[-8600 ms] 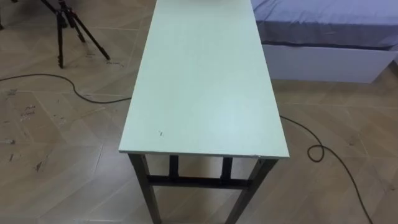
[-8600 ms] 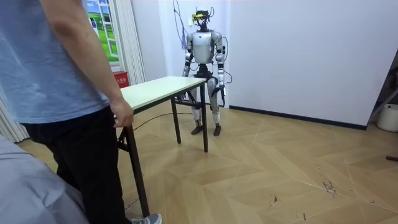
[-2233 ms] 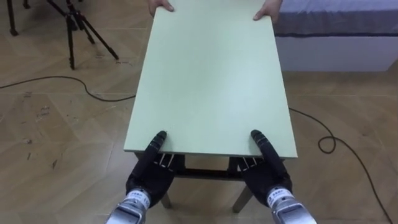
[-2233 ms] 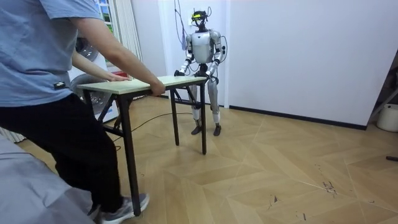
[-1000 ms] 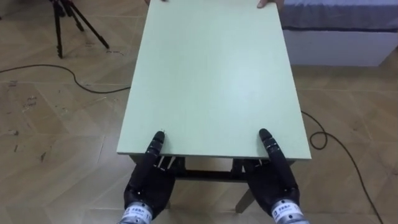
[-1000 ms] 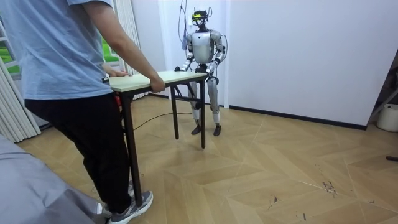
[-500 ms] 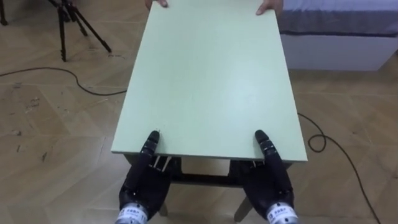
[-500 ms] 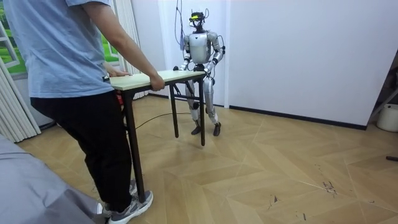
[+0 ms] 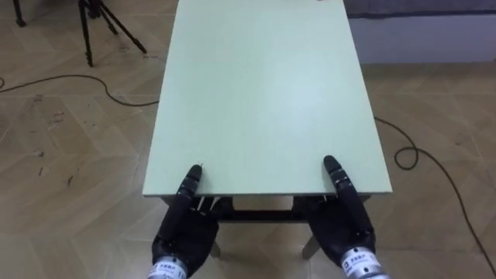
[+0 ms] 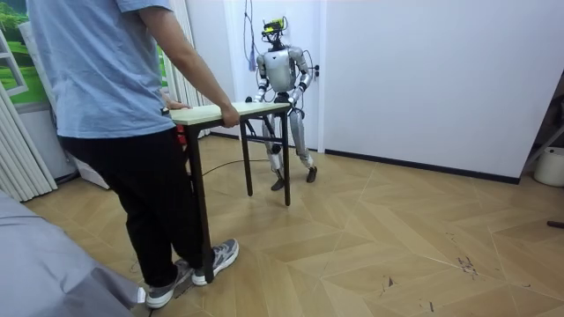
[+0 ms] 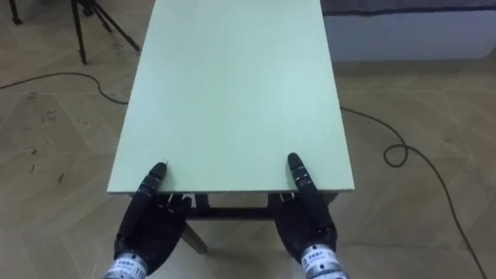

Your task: Move table with human

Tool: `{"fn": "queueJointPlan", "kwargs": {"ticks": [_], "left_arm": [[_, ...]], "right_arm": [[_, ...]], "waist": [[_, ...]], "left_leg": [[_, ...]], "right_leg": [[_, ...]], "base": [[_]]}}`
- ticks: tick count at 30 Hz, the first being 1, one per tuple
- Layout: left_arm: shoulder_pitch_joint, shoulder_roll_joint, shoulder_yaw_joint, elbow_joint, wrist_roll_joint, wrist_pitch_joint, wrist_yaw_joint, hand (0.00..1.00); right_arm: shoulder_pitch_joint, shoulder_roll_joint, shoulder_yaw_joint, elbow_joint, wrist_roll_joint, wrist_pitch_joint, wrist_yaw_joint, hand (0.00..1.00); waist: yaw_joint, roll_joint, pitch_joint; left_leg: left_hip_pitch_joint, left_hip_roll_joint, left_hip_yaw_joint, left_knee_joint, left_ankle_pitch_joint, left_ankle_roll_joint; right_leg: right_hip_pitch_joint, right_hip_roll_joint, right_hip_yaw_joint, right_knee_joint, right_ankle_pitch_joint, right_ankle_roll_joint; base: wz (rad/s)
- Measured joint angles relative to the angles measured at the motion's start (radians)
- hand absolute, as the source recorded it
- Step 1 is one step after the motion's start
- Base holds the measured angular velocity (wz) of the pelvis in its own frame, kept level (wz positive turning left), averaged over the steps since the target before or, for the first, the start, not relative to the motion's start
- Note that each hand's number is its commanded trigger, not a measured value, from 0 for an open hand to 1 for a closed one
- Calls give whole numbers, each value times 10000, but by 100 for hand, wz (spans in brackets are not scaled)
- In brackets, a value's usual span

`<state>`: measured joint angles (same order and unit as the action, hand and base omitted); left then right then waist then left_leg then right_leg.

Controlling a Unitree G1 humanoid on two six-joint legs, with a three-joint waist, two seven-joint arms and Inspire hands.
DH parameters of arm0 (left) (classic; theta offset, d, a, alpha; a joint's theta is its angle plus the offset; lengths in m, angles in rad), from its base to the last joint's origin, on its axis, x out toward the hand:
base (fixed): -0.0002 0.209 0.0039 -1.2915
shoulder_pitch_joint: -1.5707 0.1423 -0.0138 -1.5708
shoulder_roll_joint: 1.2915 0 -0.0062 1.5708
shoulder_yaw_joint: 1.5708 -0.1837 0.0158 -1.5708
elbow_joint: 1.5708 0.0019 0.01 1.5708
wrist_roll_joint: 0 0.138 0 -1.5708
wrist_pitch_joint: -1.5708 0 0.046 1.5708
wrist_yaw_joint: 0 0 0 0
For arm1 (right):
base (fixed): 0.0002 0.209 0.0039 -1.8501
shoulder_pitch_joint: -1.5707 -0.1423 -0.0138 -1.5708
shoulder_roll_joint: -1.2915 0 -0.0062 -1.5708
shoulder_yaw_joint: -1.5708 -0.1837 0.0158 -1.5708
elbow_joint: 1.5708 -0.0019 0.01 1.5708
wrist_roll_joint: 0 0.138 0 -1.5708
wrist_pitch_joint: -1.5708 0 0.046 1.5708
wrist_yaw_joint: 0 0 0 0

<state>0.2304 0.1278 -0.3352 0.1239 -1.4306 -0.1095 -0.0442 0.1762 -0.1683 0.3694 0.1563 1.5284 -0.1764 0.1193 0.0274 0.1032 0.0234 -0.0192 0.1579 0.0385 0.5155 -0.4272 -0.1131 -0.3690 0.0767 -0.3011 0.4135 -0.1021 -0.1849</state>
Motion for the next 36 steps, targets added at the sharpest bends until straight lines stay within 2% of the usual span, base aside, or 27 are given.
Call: {"fn": "queueJointPlan", "kwargs": {"ticks": [2,3,6,7,8,9,10,11,12,13,14,17,18,19,20,21,22,23,25,26,27,29,31,33,34,35,36], "left_arm": [[-433,-28,-31,433,-124,-21,1,100],[-533,-32,-40,490,-127,-11,3,100],[-247,-67,-130,569,-195,-9,6,100],[-106,-66,-139,580,-192,-8,4,100],[16,-56,-155,569,-191,-9,0,100],[53,-46,-191,572,-195,-9,1,100],[56,-38,-249,585,-219,4,2,100],[41,-42,-287,601,-217,47,22,100],[17,-47,-331,610,-211,81,84,100],[-17,11,-467,610,-184,148,135,100],[22,79,-506,545,-119,232,131,100],[245,104,-385,479,-118,295,-49,100],[311,102,-328,466,-118,305,-108,100],[403,140,-217,388,-121,351,-176,100],[408,217,-121,296,-122,384,-182,100],[411,174,-50,272,-115,387,-182,100],[528,148,-9,226,-67,385,-188,100],[684,189,-18,114,-26,382,-205,100],[785,183,-11,-75,180,332,-230,100],[781,189,3,-131,254,334,-284,100],[778,204,7,-165,295,341,-298,100],[784,299,74,-287,308,348,-300,100],[671,376,198,-336,389,375,-300,100],[364,480,322,-337,491,359,-299,100],[111,456,450,-332,610,346,-296,100],[-98,408,602,-317,726,339,-296,100],[-214,411,653,-282,770,295,-297,100]], "right_arm": [[-264,61,-158,279,-40,29,-10,100],[-325,77,-216,293,-59,70,-26,100],[-27,158,-471,335,-324,429,-56,100],[106,184,-520,345,-382,532,-66,100],[209,181,-642,340,-434,655,-66,100],[258,179,-677,337,-453,684,-66,100],[283,179,-703,334,-462,714,-67,100],[372,177,-799,330,-467,764,-67,100],[474,194,-877,304,-473,771,-67,100],[772,210,-982,147,-453,772,-65,100],[1040,185,-1058,-86,-391,808,-65,100],[1170,181,-948,-218,-393,818,-63,100],[1170,181,-887,-225,-413,813,-61,100],[1171,189,-770,-263,-417,796,-61,100],[1126,217,-744,-330,-418,800,-62,100],[1057,218,-732,-326,-418,814,-62,100],[1037,249,-623,-299,-415,817,-63,100],[1043,174,-501,-293,-387,810,-62,100],[1049,210,-463,-295,-378,760,50,100],[1064,219,-475,-296,-371,701,147,100],[1065,222,-473,-296,-368,671,171,100],[1075,272,-408,-296,-321,638,171,100],[1000,387,-322,-295,-171,622,171,100],[790,433,-182,-270,80,579,157,100],[543,488,-177,-211,226,575,143,100],[196,500,-135,-54,379,604,141,100],[3,547,-96,56,427,625,141,100]], "waist": [[-91,-18,-10],[-83,-61,-24],[-362,-259,-37],[-396,-421,-93],[-522,-523,-108],[-543,-556,-144],[-584,-570,-136],[-804,-578,-135],[-986,-586,-140],[-1168,-639,-170],[-1054,-734,-218],[-713,-957,-173],[-672,-1009,-175],[-661,-1171,-185],[-554,-1334,-101],[-475,-1336,0],[-405,-1318,51],[-425,-1193,14],[-510,-1271,19],[-540,-1355,-5],[-514,-1407,19],[-430,-1688,4],[-436,-1826,6],[-444,-1947,22],[-447,-1942,32],[-378,-1902,59],[-317,-1886,92]], "left_leg": [[68,-288,58,-1119,-279,325],[35,-421,103,-1149,-242,479],[-54,-1040,284,-1289,260,948],[-61,-1272,428,-1413,472,1141],[-155,-1541,462,-1420,646,1347],[-257,-1579,507,-1420,754,1462],[-419,-1655,733,-1417,945,1682],[-537,-1597,1316,-1400,1060,1807],[-567,-1583,1509,-1424,1141,1858],[-572,-1590,1865,-1593,1325,1938],[-535,-1619,2394,-1819,1488,2025],[-512,-1903,3154,-1869,1593,2186],[-567,-1957,3207,-1837,1577,2215],[-711,-2105,3273,-1731,1581,2248],[-920,-2132,3409,-1448,1569,2257],[-1013,-2074,3359,-1284,1565,2251],[-1212,-1978,3059,-1051,1567,2243],[-1310,-1865,2782,-1021,1598,2202],[-1512,-1789,2655,-1167,1716,2174],[-1791,-1808,2797,-1105,1792,2284],[-1871,-1818,2948,-1027,1819,2330],[-2284,-1867,3377,-567,1837,2376],[-2653,-1818,3496,-232,1842,2386],[-3203,-1588,3724,227,1884,2448],[-3740,-1268,3784,652,1919,2481],[-4277,-741,3965,1211,1954,2443],[-4614,-455,3989,1718,2050,2382]], "right_leg": [[-459,-284,-55,-129,482,101],[-469,-394,-33,-198,617,146],[-156,-916,125,-821,1393,483],[-104,-1097,321,-1107,1741,660],[20,-1234,510,-1560,2179,924],[79,-1312,580,-1828,2411,1176],[120,-1440,811,-2065,2770,2116],[-21,-1710,857,-1129,2226,2210],[-75,-1929,774,-181,1622,2145],[-133,-2359,801,1660,495,2121],[-106,-2616,973,3290,-233,2231],[952,-3194,1593,5142,-927,2353],[1218,-3343,1640,5304,-912,2369],[1778,-3678,1670,5436,-728,2421],[2112,-3784,1813,5211,-610,2521],[2093,-3677,1855,5079,-671,2613],[1934,-3373,1938,5048,-466,2580],[1853,-3071,2148,5005,-190,2681],[1770,-3052,2193,4806,-254,2877],[1704,-3196,2214,4728,-433,3084],[1663,-3284,2213,4709,-559,3102],[1763,-3556,2064,4426,-1405,3030],[2053,-3565,1961,3790,-2138,2940],[2242,-3461,1656,3009,-2822,2849],[2303,-3208,1487,2348,-3167,2780],[2304,-2871,1303,1686,-3369,2699],[2310,-2726,1179,1428,-3423,2625]], "base": [[11],[8],[10],[0],[0],[8],[34],[55],[94],[72],[45],[-37],[-36],[-26],[-32],[-46],[-33],[-18],[9],[9],[-4],[-10],[13],[23],[5],[-10],[-18]]}}
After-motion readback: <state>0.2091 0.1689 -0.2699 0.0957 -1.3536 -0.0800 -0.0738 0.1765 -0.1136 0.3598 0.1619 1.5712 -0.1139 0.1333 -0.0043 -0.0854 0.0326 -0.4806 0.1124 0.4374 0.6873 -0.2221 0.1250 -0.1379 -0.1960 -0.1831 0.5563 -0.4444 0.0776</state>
